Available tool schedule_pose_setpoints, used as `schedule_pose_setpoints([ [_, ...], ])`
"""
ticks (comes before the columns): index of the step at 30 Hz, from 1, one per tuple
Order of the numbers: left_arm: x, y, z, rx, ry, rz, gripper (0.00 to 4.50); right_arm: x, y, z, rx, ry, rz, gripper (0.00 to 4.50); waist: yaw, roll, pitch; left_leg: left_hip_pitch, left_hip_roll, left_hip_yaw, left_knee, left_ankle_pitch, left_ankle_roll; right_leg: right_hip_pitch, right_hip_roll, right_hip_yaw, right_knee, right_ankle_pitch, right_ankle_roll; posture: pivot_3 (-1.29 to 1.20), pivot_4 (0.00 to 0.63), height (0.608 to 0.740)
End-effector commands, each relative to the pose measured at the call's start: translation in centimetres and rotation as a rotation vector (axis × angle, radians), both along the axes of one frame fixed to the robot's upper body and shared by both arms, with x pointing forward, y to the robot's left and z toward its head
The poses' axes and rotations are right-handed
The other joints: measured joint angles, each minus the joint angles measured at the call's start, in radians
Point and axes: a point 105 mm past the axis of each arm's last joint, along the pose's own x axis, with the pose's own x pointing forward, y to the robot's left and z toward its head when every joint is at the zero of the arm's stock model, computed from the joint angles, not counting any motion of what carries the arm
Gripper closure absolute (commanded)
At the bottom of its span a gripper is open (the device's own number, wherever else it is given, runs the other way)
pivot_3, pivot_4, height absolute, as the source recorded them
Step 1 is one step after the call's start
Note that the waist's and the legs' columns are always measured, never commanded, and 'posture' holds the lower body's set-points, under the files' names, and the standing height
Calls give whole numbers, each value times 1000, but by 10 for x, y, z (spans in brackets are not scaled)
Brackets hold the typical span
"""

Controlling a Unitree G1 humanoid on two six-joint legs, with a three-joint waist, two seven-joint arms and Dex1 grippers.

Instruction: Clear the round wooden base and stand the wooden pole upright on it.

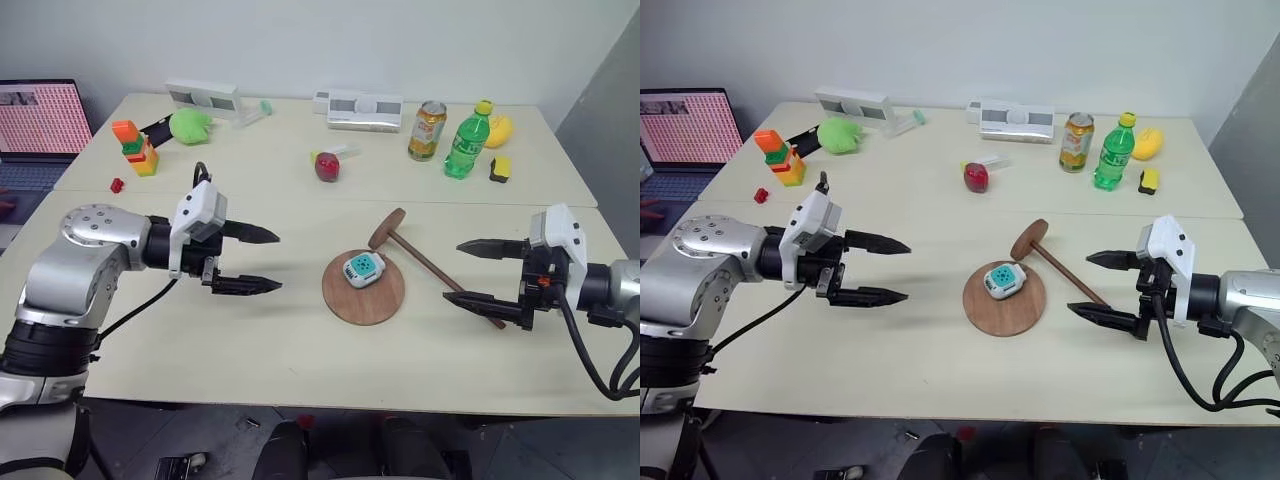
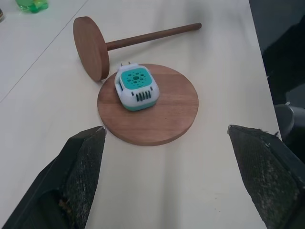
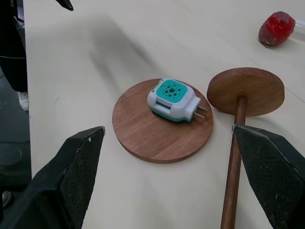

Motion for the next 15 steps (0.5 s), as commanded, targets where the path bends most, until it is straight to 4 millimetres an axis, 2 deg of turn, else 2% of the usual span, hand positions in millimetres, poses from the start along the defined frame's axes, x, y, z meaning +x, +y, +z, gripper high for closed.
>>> schedule_pose_setpoints([
  [1, 1, -12, 7, -5, -58, -28, 216, -2, 3, 9, -12, -49, 25, 0, 0, 0, 0, 0, 0, 0, 0, 0, 0, 0, 0, 0, 0, 0, 0, 0, 150, 740],
  [4, 3, -20, 5, -21, -55, -36, 216, -1, 3, 9, -12, -49, 26, 0, 1, 0, 0, 0, 0, 0, 0, 0, 0, 0, 0, 0, 0, 0, 0, 0, 150, 740],
  [11, 31, -68, -21, -37, -93, 48, 216, -2, 7, 10, -10, -60, 31, 0, 2, 0, 0, -1, -1, 0, 2, 0, 0, 0, 0, 0, 0, 0, 0, 0, 150, 740],
  [15, 37, -93, -34, -59, -76, 48, 216, -3, 13, 12, -2, -76, 46, 0, 1, 0, 0, -4, -1, -1, 2, 0, 0, -2, 0, -1, 0, 0, 0, 0, 150, 740],
])
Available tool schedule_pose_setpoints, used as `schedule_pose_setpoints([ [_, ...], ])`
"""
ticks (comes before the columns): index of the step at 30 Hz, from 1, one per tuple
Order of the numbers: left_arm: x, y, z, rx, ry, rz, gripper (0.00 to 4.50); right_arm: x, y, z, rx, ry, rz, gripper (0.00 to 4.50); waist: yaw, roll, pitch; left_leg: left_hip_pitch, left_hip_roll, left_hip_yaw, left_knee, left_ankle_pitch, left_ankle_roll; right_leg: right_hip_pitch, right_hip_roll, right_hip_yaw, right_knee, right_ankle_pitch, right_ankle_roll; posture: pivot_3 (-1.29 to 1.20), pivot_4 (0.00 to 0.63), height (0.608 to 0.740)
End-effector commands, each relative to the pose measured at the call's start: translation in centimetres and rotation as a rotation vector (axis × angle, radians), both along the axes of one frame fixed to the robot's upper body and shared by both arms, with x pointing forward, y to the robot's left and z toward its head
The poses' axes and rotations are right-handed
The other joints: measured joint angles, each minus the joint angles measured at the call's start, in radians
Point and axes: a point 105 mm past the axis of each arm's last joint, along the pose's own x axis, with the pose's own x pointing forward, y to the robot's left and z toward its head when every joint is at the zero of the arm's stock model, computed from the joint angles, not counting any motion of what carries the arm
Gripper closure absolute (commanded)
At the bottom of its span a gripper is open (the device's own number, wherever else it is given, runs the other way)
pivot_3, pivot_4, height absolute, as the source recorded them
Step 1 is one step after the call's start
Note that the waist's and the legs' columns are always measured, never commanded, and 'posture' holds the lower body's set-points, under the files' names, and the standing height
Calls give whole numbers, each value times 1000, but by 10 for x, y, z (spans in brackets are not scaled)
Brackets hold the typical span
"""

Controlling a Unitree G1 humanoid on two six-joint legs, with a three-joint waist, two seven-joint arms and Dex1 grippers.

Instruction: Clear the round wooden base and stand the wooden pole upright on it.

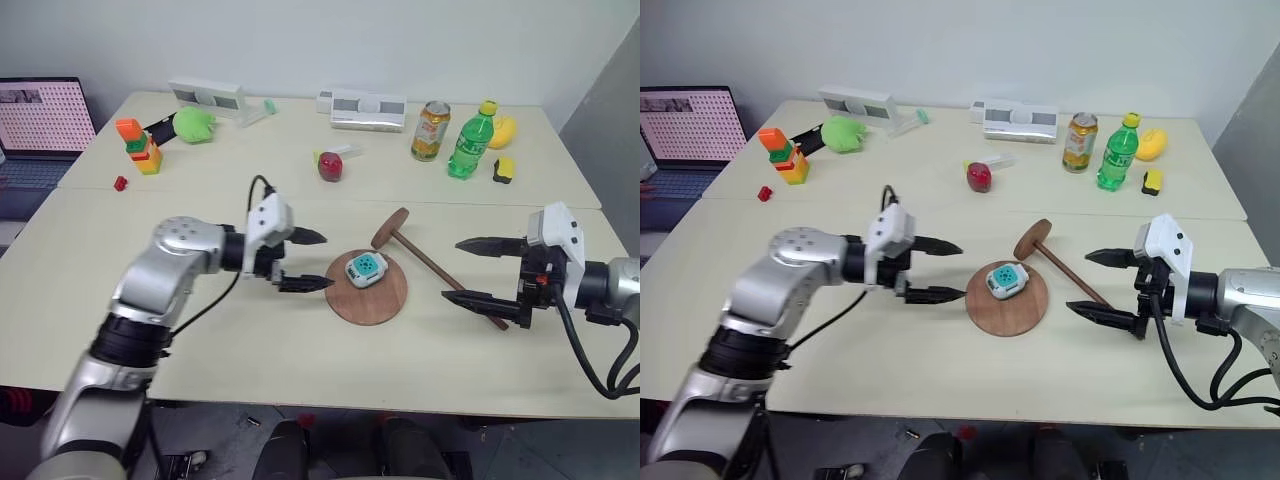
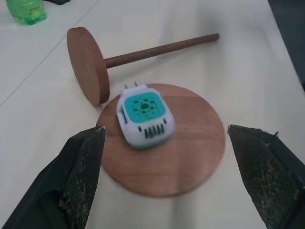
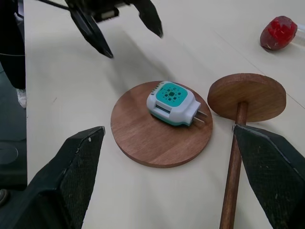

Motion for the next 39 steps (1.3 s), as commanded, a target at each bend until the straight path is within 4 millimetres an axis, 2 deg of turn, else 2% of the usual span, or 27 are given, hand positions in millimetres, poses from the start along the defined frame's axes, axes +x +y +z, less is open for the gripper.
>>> schedule_pose_setpoints([
  [1, 8, -21, -5, 3, -37, 5, 216, -5, 11, 11, 8, -59, 41, 0, -2, 0, 0, 0, 0, 0, 0, 0, 0, 0, 0, 0, 0, 0, 0, 0, 150, 740],
  [6, 14, -39, -30, 50, -12, 13, 216, -7, 20, 15, 2, -81, 78, 0, -2, 0, 0, 0, 0, 0, 0, 0, 0, -1, 0, 0, 0, 0, 0, 0, 150, 740],
  [15, 31, -56, -45, 63, -31, 96, 216, -10, 25, 20, 20, -98, 79, 0, 1, 0, 0, -2, -1, 0, 1, 0, 0, -1, -1, 0, 0, 0, 0, 0, 150, 740],
  [16, 31, -57, -46, 62, -25, 93, 575, -11, 25, 20, 21, -98, 79, 0, 1, 0, 0, -2, -1, 0, 1, 0, 0, -2, -1, 0, 0, 0, 0, 0, 150, 740],
  [22, 27, -55, -50, 81, -26, 74, 1634, -12, 25, 20, 29, -100, 72, 0, 0, 0, 0, -4, -1, 0, 1, 0, -1, -5, -1, 0, 1, 0, 0, 0, 150, 740],
  [27, 26, -50, -49, 80, -26, 70, 1637, -10, 24, 19, 33, -98, 64, 0, 0, 0, 0, -4, -1, 0, 1, 0, -1, -4, -1, 0, 1, 0, 0, 0, 150, 740],
  [31, 13, -38, -15, -25, -80, -20, 1637, -10, 24, 16, 38, -84, 61, 0, -2, 0, 0, -4, -1, 0, 1, 1, -1, -5, -1, 0, 1, 0, 0, 0, 150, 740],
  [34, 10, -14, 4, -21, -110, -15, 1638, -10, 22, 15, 43, -76, 56, 0, -2, 0, 0, -5, 0, 0, 1, 2, -3, -6, 0, 0, 2, 0, 0, 0, 150, 740],
  [37, 18, 13, 20, -10, -136, 68, 1638, -10, 22, 14, 48, -71, 53, 0, -3, 0, 0, -5, 0, 0, 1, 2, -4, -6, 0, 0, 2, 0, 0, 0, 150, 740],
  [38, 24, 24, 24, -7, -150, 125, 1638, -10, 22, 14, 50, -70, 53, 0, -2, 0, 0, -5, 0, 0, 1, 2, -3, -6, 0, 0, 2, 0, 0, 0, 150, 740],
  [39, 43, 47, 32, -13, -161, 267, 1638, -9, 23, 13, 55, -69, 55, 0, -1, 0, 0, -5, 0, 0, 1, 1, -1, -6, 0, 0, 2, 0, 0, 0, 150, 740],
])
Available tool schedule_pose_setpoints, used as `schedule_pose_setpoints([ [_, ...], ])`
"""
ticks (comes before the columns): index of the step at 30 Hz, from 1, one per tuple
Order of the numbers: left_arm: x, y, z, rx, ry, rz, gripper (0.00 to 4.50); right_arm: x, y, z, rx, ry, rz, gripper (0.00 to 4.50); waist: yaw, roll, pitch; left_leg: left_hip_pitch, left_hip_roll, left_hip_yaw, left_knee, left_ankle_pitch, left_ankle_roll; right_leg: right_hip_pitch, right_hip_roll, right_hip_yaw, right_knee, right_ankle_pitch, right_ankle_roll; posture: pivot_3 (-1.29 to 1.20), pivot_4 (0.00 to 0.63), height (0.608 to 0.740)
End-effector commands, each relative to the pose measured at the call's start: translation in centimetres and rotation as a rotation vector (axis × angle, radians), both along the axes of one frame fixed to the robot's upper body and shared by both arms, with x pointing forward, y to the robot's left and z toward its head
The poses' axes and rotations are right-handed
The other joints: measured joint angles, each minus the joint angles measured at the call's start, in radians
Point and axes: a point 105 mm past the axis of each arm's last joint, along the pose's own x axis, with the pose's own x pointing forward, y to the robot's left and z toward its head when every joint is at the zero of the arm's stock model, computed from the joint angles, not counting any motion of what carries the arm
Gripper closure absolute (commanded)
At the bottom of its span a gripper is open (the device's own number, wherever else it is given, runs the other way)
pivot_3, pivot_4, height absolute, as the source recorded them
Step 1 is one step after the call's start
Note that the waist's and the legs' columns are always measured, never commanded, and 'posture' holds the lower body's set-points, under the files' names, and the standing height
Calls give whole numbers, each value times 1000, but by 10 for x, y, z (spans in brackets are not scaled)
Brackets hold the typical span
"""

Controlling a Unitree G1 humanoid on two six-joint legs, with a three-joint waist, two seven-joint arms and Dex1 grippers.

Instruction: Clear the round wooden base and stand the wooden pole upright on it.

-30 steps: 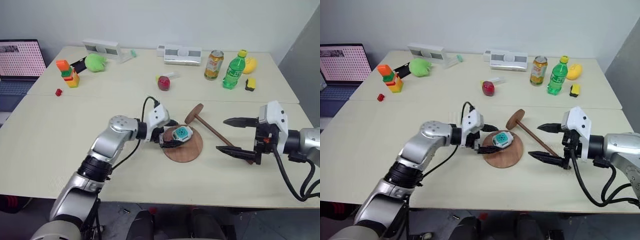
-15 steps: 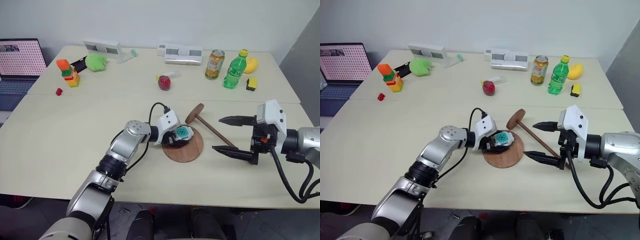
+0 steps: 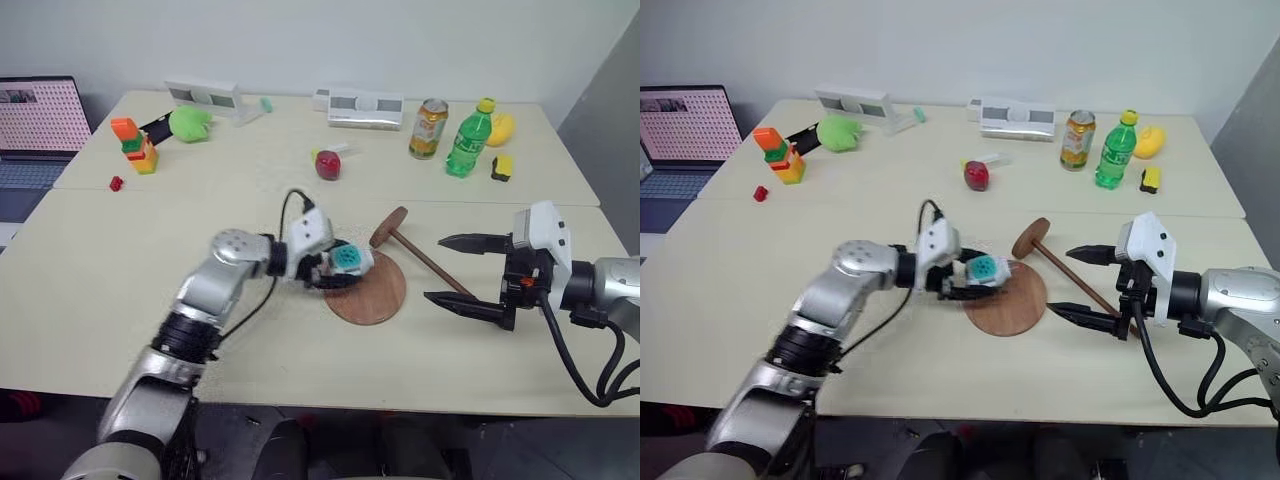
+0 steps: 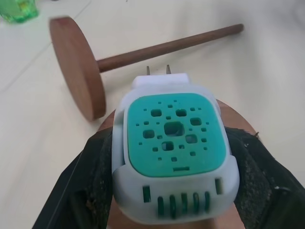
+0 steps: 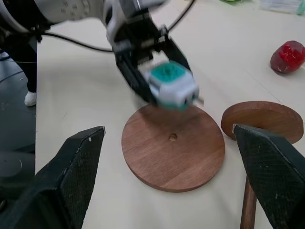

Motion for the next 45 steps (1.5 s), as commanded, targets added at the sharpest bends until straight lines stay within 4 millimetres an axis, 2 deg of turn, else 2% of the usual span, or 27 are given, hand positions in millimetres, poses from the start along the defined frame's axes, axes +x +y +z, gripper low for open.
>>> schedule_pose_setpoints([
  [1, 36, 51, 34, -55, -82, 287, 1638, -2, 4, 7, 28, -35, 20, 0, 1, 0, 0, 0, 0, 0, 0, 0, 1, 0, 0, 0, 0, 0, 0, 0, 150, 740],
  [3, 63, 83, 37, -75, -90, 523, 1638, 0, 5, 7, 38, -37, 21, 0, 2, 0, 0, -1, -1, -1, 1, -1, 1, 0, 0, -1, 0, 0, 0, 0, 150, 740],
  [5, 77, 97, 35, -84, -92, 636, 1638, 1, 7, 7, 41, -39, 23, 0, 1, 0, 0, -1, -1, -1, 1, -1, 2, 0, 0, -1, 0, 0, 0, 0, 150, 740],
  [10, 106, 110, 20, -132, -62, 863, 1638, 4, 7, 10, 40, -47, 26, 0, 4, 0, 0, -3, -2, -2, 1, 0, -1, -1, -2, -3, -1, 0, 1, 0, 150, 740],
  [12, 112, 106, 10, -160, -26, 893, 1638, 5, 8, 12, 40, -52, 25, 0, 2, -1, 0, -4, -3, -2, 2, 1, -2, -3, -2, -3, -1, 0, 1, 0, 150, 740],
  [14, 117, 102, 2, -197, 14, 916, 1638, 5, 8, 13, 40, -54, 26, 0, 1, -1, 0, -5, -3, -2, 2, 1, -2, -3, -2, -2, -1, 0, 1, 0, 150, 740],
  [16, 120, 107, -4, -212, 33, 970, 943, 4, 8, 13, 41, -55, 25, 0, 1, -1, 0, -5, -3, -2, 1, 1, -2, -3, -2, -2, 0, 0, 1, 0, 150, 740],
  [19, 122, 111, -13, -233, 65, 1012, 578, 4, 9, 13, 40, -57, 21, 0, -7, -1, 0, -4, -2, -1, 1, 1, -2, -4, -2, -2, 0, 0, 1, 0, 150, 740],
  [21, 120, 112, -18, -227, 84, 1008, 111, 4, 8, 14, 41, -58, 17, 0, -9, -1, 0, -4, -2, -1, 1, 1, -2, -4, -2, -2, 1, 0, 1, 0, 150, 740],
  [26, 116, 119, -22, -196, 87, 980, 17, 3, 7, 13, 39, -55, 15, 0, -9, -1, 0, -4, -3, -1, 2, 1, -3, -4, -2, -2, 2, 0, 1, 0, 150, 740],
  [30, 106, 130, -15, -126, 71, 912, 17, 2, 6, 13, 37, -53, 13, 0, -17, -1, 0, -4, -2, -1, 2, 2, -3, -4, -2, -1, 2, 0, 1, 0, 150, 740],
  [38, 47, 138, 24, 75, 17, 676, 17, 2, 0, 12, 38, -38, 0, 0, -26, -1, 0, -4, -1, -2, 2, 2, -3, -5, -1, -1, 4, 0, 1, 0, 150, 740],
  [41, 17, 131, 54, 123, -26, 463, 17, 12, -8, 12, 21, 6, -62, 0, -25, -1, 0, -3, -1, -2, 2, 2, -3, -5, -1, -1, 5, 0, 1, 0, 150, 740],
  [45, -21, 115, 61, 197, -57, 127, 17, 37, -25, 11, -101, 76, -209, 0, -24, 1, -1, -2, -1, 1, 1, 2, -3, -4, -1, 1, 5, 0, 1, 0, 150, 740],
])
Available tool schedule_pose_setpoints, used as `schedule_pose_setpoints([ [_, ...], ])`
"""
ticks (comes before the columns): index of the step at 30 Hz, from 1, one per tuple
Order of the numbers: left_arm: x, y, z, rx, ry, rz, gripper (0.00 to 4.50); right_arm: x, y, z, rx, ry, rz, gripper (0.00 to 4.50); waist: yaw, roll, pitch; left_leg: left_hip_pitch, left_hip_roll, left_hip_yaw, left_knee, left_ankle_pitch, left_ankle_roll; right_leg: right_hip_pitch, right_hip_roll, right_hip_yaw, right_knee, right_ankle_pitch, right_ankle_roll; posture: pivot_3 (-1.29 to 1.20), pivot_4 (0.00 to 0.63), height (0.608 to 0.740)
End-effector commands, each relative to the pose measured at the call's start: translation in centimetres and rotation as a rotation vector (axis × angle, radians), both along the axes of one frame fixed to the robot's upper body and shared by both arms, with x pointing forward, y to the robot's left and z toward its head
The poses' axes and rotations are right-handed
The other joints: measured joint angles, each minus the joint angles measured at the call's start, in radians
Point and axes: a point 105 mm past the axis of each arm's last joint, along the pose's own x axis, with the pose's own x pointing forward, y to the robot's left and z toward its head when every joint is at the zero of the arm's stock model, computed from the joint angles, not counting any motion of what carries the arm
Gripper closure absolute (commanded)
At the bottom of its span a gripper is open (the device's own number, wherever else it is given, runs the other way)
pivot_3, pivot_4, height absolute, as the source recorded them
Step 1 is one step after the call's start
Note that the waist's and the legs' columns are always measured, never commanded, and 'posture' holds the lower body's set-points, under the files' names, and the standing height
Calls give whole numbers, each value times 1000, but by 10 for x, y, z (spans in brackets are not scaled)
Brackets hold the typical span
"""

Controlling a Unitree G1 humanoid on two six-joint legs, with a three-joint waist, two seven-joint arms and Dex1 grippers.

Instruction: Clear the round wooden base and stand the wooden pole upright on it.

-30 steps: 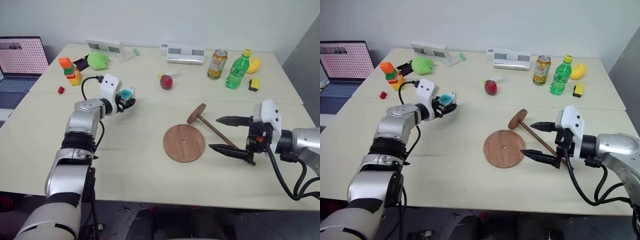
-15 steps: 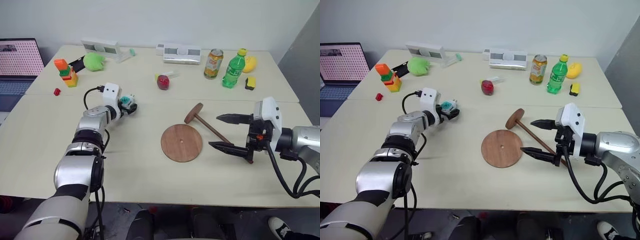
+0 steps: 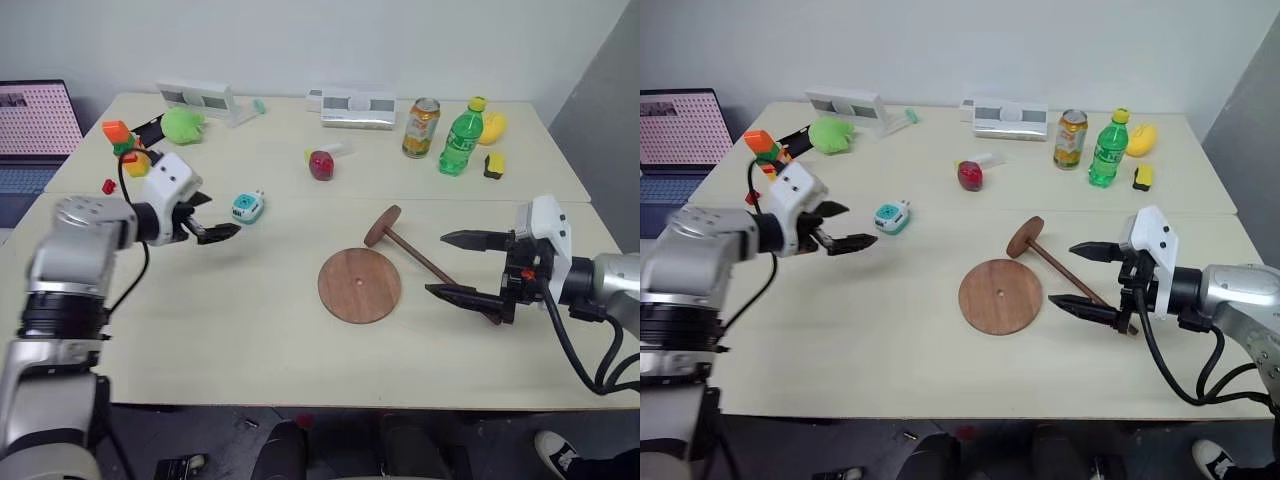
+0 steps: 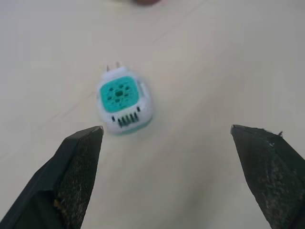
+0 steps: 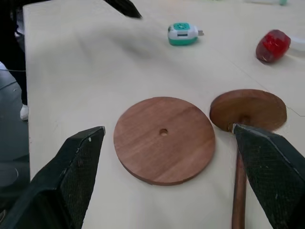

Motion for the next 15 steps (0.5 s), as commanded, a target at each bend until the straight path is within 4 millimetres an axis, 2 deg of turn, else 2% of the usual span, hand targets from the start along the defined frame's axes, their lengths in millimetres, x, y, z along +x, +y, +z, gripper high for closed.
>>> schedule_pose_setpoints([
  [1, -34, -23, 11, 21, 4, -333, 17, 24, -17, 6, -115, 45, -151, 0, 0, 2, 0, 1, 0, 1, -1, 0, 0, 0, 0, 1, 0, 0, 0, 0, 150, 740],
  [4, -47, -42, 13, 4, 5, -514, 17, 40, -28, -8, -244, 232, -260, 0, -1, 2, 1, 1, 1, 2, -1, -2, 3, -1, 1, 2, 1, 0, 0, 0, 150, 740],
  [7, -49, -60, 9, 1, 8, -614, 17, 50, -22, -17, -318, 372, -287, 0, -1, 2, 1, 0, 1, 2, -1, -2, 4, -2, 1, 1, 1, 0, 0, 0, 150, 740],
  [15, -52, -92, -5, -34, 15, -736, 17, 85, -11, -41, -519, 565, -403, 0, -17, 2, 1, -5, 1, 4, 0, -1, 2, -11, 1, 4, 4, 0, 0, 0, 150, 740],
])
